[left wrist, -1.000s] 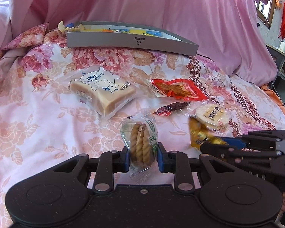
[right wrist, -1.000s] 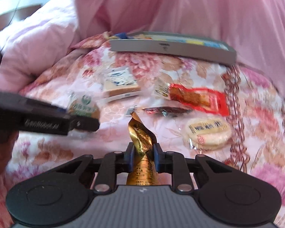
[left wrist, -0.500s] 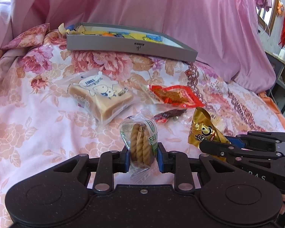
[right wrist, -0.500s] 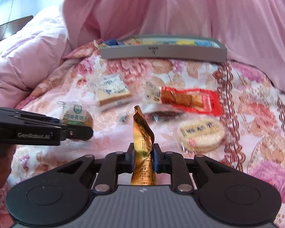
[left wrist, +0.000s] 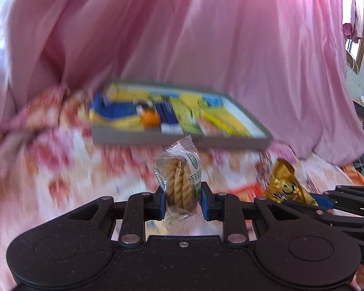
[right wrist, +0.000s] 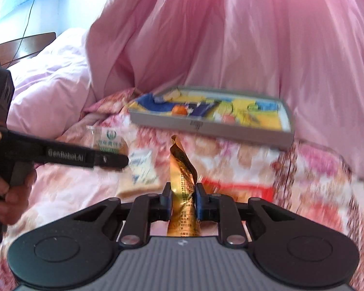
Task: Organize snacks
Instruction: 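Lift and carry the biscuit pack and gold pouch into the grey tray with both tools, then open both tools to drop the biscuit pack and gold pouch in the tray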
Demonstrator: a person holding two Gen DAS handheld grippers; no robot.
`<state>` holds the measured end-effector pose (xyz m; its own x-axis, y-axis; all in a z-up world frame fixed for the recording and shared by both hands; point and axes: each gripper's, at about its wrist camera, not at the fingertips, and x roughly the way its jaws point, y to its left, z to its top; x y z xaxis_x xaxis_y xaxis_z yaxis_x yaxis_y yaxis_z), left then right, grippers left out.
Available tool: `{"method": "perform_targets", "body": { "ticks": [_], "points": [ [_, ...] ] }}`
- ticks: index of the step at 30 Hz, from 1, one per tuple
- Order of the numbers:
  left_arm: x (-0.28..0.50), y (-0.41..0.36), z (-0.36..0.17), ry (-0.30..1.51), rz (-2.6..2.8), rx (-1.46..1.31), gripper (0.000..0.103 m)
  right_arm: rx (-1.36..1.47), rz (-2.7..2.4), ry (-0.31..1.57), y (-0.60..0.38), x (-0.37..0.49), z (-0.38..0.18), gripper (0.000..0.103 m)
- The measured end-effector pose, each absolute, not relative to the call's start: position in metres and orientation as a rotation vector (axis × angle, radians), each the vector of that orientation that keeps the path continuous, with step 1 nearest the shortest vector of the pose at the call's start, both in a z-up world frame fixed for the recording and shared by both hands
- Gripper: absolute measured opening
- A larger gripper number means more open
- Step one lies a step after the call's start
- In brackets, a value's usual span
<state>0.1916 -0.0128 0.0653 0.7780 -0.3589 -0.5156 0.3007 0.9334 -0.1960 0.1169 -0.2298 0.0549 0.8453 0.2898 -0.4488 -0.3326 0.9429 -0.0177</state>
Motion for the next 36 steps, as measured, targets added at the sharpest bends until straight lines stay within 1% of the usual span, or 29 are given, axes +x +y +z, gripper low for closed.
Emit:
{"method": "perform_targets", "body": {
  "ticks": [6, 12, 15, 19, 23, 32, 36],
  "points": [
    [0.251, -0.016, 0.095, 0.523, -0.354, -0.038, 0.029, -0.107, 0.319, 0.411, -0.241, 0.171, 0.082, 0.021],
    [0.319, -0.018, 0.102, 0.522, -0.328, -0.070, 0.029, -0.080, 0.309, 0.365, -0.239, 0.244, 0.097, 0.021],
    [0.347, -0.028, 0.103, 0.521, -0.327, -0.064, 0.029, -0.087, 0.291, 0.338, -0.233, 0.282, 0.098, 0.021],
    [0.374, -0.040, 0.099, 0.536, -0.343, -0.062, 0.029, 0.006, 0.275, 0.355, -0.234, 0.319, 0.087, 0.021],
    [0.392, -0.048, 0.087, 0.568, -0.358, -0.073, 0.029, 0.036, 0.277, 0.377, -0.238, 0.335, 0.071, 0.018],
    [0.403, -0.062, 0.061, 0.624, -0.362, -0.061, 0.029, 0.065, 0.281, 0.390, -0.245, 0.352, 0.054, 0.017],
    [0.403, -0.065, 0.057, 0.634, -0.353, -0.038, 0.031, 0.059, 0.267, 0.384, -0.246, 0.350, 0.052, 0.018]
  ]
}}
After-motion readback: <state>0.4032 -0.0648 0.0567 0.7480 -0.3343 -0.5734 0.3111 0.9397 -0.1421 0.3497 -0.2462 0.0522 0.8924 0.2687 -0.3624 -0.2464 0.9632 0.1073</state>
